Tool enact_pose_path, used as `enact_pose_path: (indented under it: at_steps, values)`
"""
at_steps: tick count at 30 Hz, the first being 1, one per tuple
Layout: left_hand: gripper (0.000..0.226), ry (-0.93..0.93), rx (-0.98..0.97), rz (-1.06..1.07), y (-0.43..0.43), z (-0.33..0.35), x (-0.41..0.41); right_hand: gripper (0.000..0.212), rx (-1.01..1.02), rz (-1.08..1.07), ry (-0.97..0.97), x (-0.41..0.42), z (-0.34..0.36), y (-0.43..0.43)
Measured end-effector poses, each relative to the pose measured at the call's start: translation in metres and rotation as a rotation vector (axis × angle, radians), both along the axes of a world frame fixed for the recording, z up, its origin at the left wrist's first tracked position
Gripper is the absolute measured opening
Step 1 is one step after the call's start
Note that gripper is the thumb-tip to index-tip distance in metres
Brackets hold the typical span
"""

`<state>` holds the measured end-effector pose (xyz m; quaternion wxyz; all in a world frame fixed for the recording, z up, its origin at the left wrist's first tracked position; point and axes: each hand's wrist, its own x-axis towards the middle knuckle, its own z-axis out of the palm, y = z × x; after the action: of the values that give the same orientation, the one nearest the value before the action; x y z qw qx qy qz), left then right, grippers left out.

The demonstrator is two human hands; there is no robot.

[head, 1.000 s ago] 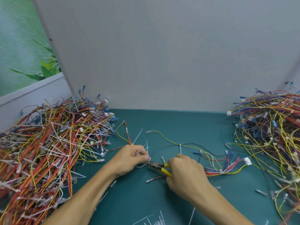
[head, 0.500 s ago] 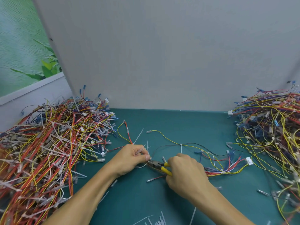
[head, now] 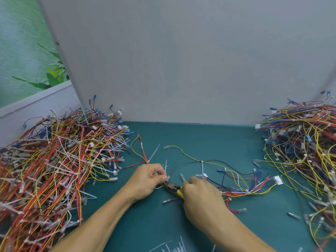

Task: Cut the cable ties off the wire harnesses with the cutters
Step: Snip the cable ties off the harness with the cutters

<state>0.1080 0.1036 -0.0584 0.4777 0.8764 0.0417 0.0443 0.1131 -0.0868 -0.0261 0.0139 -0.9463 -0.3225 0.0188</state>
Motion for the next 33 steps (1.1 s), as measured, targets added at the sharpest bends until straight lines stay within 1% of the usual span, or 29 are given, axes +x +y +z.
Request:
enact_pose_path:
  at_steps: [6, 10, 14, 15, 16, 19, 20, 21, 22, 25, 28, 29, 30, 31, 32, 33]
  values:
    - [0.017, 0.033, 0.043, -0.019, 0.000, 0.004, 0.001, 0.024, -0.031, 0.001, -0.011, 0.003, 0.000, 0.002]
    - [0.017, 0.024, 0.059, -0.021, -0.004, 0.005, 0.003, 0.024, -0.035, -0.012, 0.001, 0.001, -0.004, -0.001]
    - [0.027, -0.013, 0.132, 0.077, -0.005, 0.008, 0.005, 0.024, -0.034, -0.022, 0.021, 0.000, -0.002, -0.001]
    - [0.028, -0.022, 0.090, 0.120, -0.006, 0.010, 0.006, 0.025, -0.036, -0.023, 0.025, 0.000, -0.002, -0.001]
    - [0.029, -0.037, -0.017, 0.171, -0.007, 0.012, 0.006, 0.025, -0.038, -0.026, 0.031, 0.000, -0.002, -0.001]
    - [0.031, -0.084, -0.497, 0.348, -0.005, 0.025, 0.009, 0.019, -0.029, -0.036, 0.064, -0.001, -0.003, -0.004]
    - [0.029, -0.079, -0.614, 0.381, -0.002, 0.030, 0.009, 0.014, -0.022, -0.035, 0.074, -0.001, -0.003, -0.005]
    - [0.027, -0.067, -0.687, 0.398, 0.002, 0.034, 0.009, 0.011, -0.018, -0.031, 0.081, -0.001, -0.003, -0.006]
    - [0.024, -0.046, -0.704, 0.401, 0.006, 0.038, 0.009, 0.011, -0.014, -0.026, 0.085, -0.001, -0.004, -0.007]
    - [0.021, -0.013, -0.612, 0.419, 0.016, 0.046, 0.016, 0.019, -0.005, -0.022, 0.092, 0.001, -0.005, -0.008]
    - [0.019, -0.029, -0.461, 0.482, 0.024, 0.049, 0.026, 0.019, -0.011, -0.023, 0.111, 0.003, -0.004, -0.008]
    - [0.019, -0.045, -0.358, 0.474, 0.026, 0.048, 0.030, 0.018, -0.012, -0.024, 0.113, 0.003, -0.003, -0.008]
    - [0.020, -0.063, -0.210, 0.448, 0.027, 0.048, 0.034, 0.018, -0.013, -0.024, 0.119, 0.003, -0.003, -0.008]
    - [0.018, -0.072, -0.022, 0.400, 0.029, 0.048, 0.037, 0.017, -0.013, -0.025, 0.126, 0.004, -0.003, -0.008]
    - [0.010, -0.045, 0.166, 0.334, 0.029, 0.047, 0.039, 0.017, -0.017, -0.029, 0.132, 0.003, -0.002, -0.009]
    - [0.008, -0.002, 0.336, 0.268, 0.030, 0.047, 0.042, 0.017, -0.024, -0.029, 0.134, 0.004, -0.001, -0.009]
